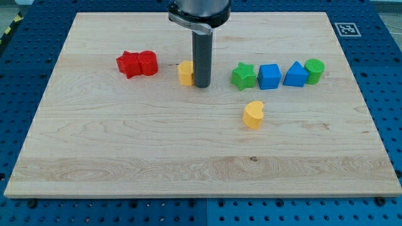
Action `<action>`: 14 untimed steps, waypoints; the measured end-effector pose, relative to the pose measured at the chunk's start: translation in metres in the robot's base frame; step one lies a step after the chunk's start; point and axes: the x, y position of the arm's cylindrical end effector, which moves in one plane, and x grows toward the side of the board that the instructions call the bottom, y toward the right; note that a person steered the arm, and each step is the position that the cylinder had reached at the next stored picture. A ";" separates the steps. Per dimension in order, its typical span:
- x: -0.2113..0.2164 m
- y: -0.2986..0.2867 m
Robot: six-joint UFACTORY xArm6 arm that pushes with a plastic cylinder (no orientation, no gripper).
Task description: Push the yellow hexagon to the right of red circle
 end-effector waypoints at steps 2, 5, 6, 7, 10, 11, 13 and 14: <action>-0.028 -0.018; -0.042 0.005; -0.044 -0.020; -0.066 -0.026; -0.073 -0.025; -0.069 -0.025; -0.074 -0.045; -0.088 -0.045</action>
